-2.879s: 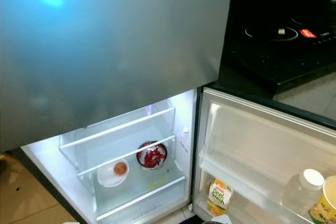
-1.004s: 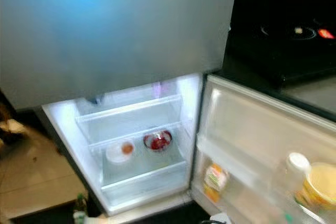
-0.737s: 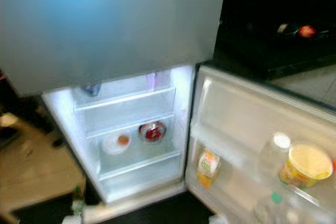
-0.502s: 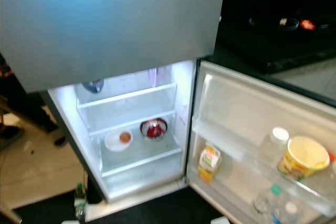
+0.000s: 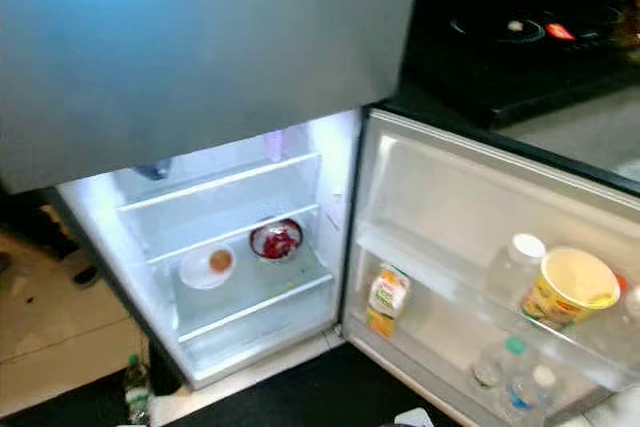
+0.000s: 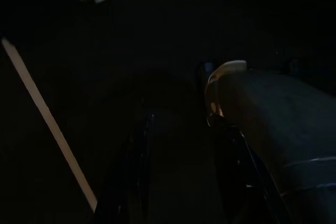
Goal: Restocking fridge
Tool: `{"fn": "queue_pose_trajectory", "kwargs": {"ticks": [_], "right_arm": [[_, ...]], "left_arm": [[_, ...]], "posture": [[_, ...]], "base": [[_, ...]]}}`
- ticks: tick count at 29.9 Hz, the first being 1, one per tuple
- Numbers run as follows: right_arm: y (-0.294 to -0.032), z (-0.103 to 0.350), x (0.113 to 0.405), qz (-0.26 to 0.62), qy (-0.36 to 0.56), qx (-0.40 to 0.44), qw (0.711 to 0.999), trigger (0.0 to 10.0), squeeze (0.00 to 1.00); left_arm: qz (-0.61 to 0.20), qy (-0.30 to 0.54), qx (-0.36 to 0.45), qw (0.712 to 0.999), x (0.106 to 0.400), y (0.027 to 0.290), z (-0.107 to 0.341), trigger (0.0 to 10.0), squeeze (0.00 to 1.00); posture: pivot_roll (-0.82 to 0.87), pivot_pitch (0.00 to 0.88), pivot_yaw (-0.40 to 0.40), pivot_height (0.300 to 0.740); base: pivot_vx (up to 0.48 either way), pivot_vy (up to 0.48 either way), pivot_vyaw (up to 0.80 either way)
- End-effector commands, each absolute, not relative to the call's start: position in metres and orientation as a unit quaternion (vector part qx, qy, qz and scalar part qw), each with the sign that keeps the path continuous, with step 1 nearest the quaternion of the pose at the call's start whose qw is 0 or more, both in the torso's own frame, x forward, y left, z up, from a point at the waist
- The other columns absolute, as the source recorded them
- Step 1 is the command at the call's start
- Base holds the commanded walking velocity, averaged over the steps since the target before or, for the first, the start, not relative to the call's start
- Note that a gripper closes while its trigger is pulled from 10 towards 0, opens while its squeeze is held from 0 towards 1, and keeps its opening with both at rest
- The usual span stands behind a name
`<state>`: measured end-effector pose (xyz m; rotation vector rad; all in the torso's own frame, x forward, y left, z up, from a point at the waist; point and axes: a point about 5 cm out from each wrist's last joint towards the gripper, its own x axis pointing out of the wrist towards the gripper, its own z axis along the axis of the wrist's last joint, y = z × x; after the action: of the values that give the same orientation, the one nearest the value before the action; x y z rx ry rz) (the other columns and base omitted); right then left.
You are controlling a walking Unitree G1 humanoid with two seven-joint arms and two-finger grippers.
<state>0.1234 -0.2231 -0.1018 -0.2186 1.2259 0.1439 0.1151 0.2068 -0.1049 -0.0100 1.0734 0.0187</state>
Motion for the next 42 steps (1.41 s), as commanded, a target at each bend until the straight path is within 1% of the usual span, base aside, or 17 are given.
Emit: {"fn": "queue_pose_trajectory", "kwargs": {"ticks": [1, 21, 42], "right_arm": [[-0.2242, -0.1034, 0.1175, 0.067, 0.582, -0.102, 0.804, 10.0, 0.0], [-0.2228, -0.1037, 0.1173, 0.07, 0.586, -0.095, 0.802, 10.0, 0.0], [-0.2225, -0.104, 0.1162, 0.07, 0.588, -0.092, 0.801, 10.0, 0.0]], "left_arm": [[0.003, 0.522, -0.003, 0.853, 0.1088, 0.2059, -0.107, 10.0, 0.0], [-0.017, 0.521, -0.006, 0.853, 0.1091, 0.202, -0.1072, 10.0, 0.0], [-0.016, 0.52, -0.013, 0.854, 0.1089, 0.2022, -0.1071, 10.0, 0.0]], "posture": [[-0.03, 0.023, 0.033, 0.74], [-0.03, 0.019, 0.034, 0.74], [-0.03, 0.018, 0.033, 0.74]], "base": [[0.0, 0.0, -0.78], [0.0, 0.0, -0.78], [0.0, 0.0, -0.78]]}}
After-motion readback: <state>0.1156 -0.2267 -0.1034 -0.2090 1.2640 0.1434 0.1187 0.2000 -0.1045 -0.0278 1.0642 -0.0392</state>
